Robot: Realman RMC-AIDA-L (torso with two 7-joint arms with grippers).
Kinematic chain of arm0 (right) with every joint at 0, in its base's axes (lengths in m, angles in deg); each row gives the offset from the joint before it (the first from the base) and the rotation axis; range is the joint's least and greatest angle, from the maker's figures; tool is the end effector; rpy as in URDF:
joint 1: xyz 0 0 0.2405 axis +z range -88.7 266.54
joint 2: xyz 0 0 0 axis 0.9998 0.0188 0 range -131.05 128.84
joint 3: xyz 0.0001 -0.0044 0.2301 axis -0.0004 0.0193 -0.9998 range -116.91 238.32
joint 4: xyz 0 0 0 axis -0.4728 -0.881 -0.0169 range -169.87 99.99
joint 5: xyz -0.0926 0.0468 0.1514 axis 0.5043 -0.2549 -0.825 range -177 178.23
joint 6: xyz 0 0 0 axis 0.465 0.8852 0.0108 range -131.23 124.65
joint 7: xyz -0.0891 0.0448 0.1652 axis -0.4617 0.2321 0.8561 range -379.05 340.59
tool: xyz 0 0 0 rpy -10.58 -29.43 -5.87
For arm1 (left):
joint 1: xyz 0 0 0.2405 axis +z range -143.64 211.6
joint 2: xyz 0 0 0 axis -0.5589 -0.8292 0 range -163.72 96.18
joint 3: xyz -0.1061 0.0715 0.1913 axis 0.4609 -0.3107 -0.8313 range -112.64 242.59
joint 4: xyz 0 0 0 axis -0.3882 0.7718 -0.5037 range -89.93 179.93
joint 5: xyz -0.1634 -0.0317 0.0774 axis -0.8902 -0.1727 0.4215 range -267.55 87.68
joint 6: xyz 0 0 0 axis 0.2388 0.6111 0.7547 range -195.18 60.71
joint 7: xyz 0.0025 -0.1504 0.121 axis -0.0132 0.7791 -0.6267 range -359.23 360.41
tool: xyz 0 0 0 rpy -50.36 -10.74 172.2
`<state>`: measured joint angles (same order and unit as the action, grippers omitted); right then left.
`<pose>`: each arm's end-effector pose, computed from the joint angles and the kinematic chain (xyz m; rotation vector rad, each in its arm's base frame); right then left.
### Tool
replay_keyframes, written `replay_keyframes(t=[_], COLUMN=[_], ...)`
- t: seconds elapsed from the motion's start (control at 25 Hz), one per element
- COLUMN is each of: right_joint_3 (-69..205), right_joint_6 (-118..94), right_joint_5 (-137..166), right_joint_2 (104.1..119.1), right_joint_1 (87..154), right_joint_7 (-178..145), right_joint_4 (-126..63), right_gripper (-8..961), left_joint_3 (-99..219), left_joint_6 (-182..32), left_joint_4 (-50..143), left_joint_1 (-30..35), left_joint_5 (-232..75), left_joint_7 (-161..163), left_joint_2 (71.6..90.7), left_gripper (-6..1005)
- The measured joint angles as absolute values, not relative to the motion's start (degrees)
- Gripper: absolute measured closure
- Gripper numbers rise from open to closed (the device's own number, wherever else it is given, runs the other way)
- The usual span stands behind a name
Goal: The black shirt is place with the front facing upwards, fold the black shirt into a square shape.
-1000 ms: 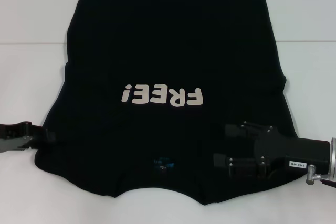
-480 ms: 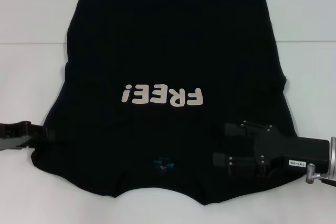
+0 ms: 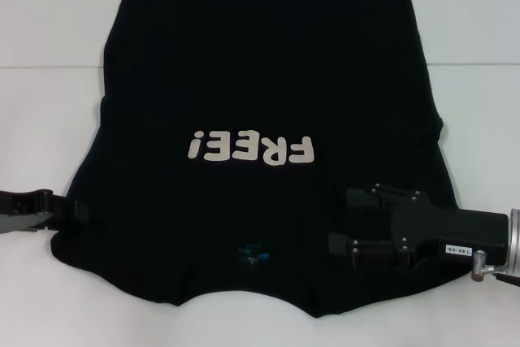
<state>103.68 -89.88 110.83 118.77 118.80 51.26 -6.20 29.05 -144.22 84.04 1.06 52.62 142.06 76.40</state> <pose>0.2057 0.2986 -0.0596 -2.7470 0.5982 0.7722 -0.3223 0.3379 0.0254 -1.9762 -1.8544 -0.1630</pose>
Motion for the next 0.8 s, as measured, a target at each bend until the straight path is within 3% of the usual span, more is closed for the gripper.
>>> replay_keyframes(t=[0.12,0.32,0.8], right_joint_3=[103.6,103.6,103.6], right_joint_6=[-89.9,-89.8,-89.3], right_joint_5=[110.8,110.7,110.4], right_joint_2=[118.77,118.77,118.77], right_joint_1=[118.9,119.0,119.4], right_joint_7=[51.3,51.3,51.3], right_joint_4=[-6.2,-6.2,-6.2], right_gripper=[12,12,14], left_joint_3=[27.7,27.4,27.3], left_joint_6=[-144.2,-143.9,-143.7], left_joint_4=[84.1,84.4,84.6], left_joint_1=[1.0,0.8,0.3], left_joint_5=[52.7,53.7,54.2], left_joint_7=[142.1,142.4,142.1], left_joint_2=[76.11,76.07,76.19], left_gripper=[463,586,985])
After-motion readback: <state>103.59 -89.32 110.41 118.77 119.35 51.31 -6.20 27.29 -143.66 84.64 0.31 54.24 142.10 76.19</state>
